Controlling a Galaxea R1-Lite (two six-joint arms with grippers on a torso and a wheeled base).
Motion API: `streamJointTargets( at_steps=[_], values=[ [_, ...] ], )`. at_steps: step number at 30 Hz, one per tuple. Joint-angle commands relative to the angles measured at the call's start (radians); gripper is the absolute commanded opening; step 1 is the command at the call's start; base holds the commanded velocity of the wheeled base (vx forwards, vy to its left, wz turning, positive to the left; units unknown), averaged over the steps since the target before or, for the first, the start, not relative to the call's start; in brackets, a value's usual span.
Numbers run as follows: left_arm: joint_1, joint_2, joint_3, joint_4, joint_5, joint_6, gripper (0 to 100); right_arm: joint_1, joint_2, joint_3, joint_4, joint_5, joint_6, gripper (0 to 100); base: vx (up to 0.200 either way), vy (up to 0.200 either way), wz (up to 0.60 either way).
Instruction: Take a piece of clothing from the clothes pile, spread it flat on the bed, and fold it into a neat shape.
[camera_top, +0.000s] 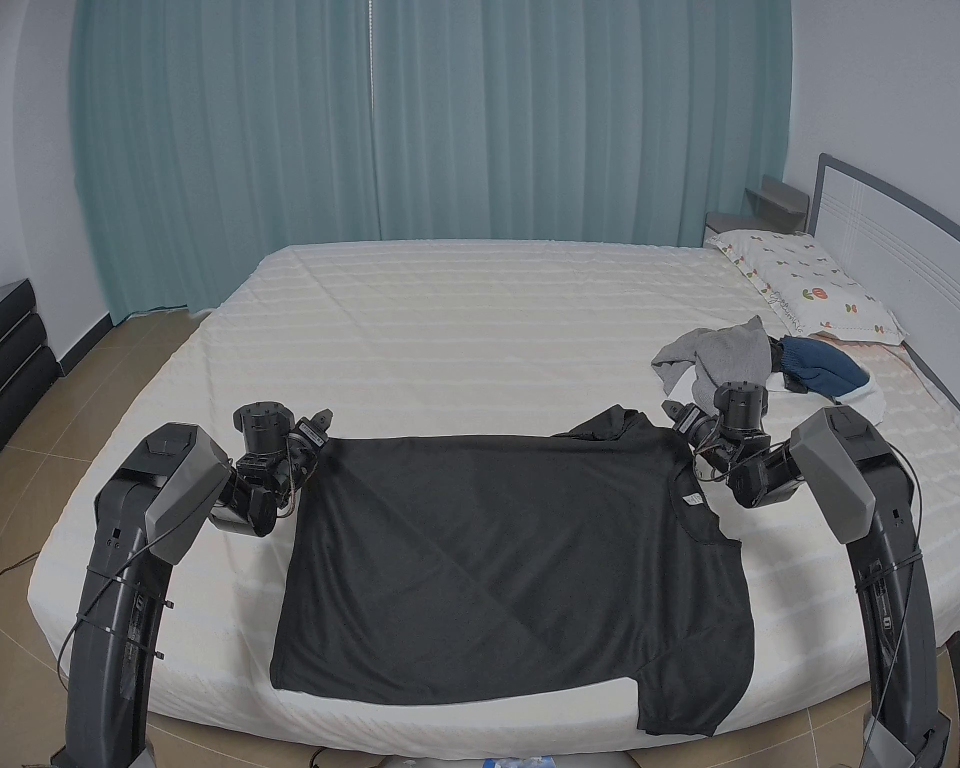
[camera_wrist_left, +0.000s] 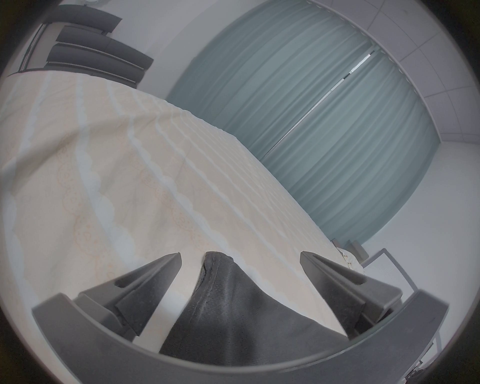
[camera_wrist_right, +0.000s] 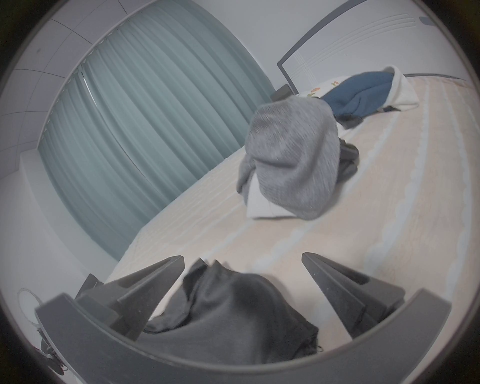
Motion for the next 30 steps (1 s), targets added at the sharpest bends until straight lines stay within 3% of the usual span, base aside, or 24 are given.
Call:
streamJointTargets(
  at_steps=[1,9,15,19,21,22,23,26,27,30],
  values=[
    [0.013,-0.064,0.05,-0.002,0.001,-0.043,100,0.023,-0.151,0.075,0.007,0.012,0.007,100,0.0,0.0,0.0],
    [0.064,-0.257,0.295,-0.094,-0.016,-0.081,100,0.031,-0.317,0.397,-0.009,0.072,0.014,100,0.0,0.0,0.0],
    [0.065,-0.493,0.532,-0.103,-0.068,-0.13,100,0.049,-0.588,0.795,-0.078,0.214,0.037,100,0.0,0.0,0.0],
    [0.064,-0.581,0.682,-0.108,-0.14,-0.136,100,0.051,-0.683,0.956,-0.158,0.23,0.05,100,0.0,0.0,0.0],
    [0.068,-0.677,0.826,-0.109,-0.205,-0.136,100,0.06,-0.738,1.092,-0.232,0.23,0.06,100,0.0,0.0,0.0],
    [0.068,-0.677,0.826,-0.109,-0.205,-0.136,100,0.06,-0.738,1.092,-0.232,0.23,0.06,100,0.0,0.0,0.0],
    [0.065,-0.762,0.955,-0.103,-0.252,-0.135,100,0.074,-0.769,1.213,-0.282,0.242,0.068,100,0.0,0.0,0.0],
    [0.064,-0.777,0.986,-0.103,-0.265,-0.133,100,0.079,-0.775,1.238,-0.295,0.244,0.073,100,0.0,0.0,0.0],
    [0.052,-0.826,1.111,-0.109,-0.308,-0.13,100,0.1,-0.786,1.353,-0.373,0.248,0.125,100,0.0,0.0,0.0],
    [0.039,-0.852,1.2,-0.112,-0.318,-0.132,100,0.117,-0.774,1.444,-0.468,0.25,0.186,100,0.0,0.0,0.0]
  ],
)
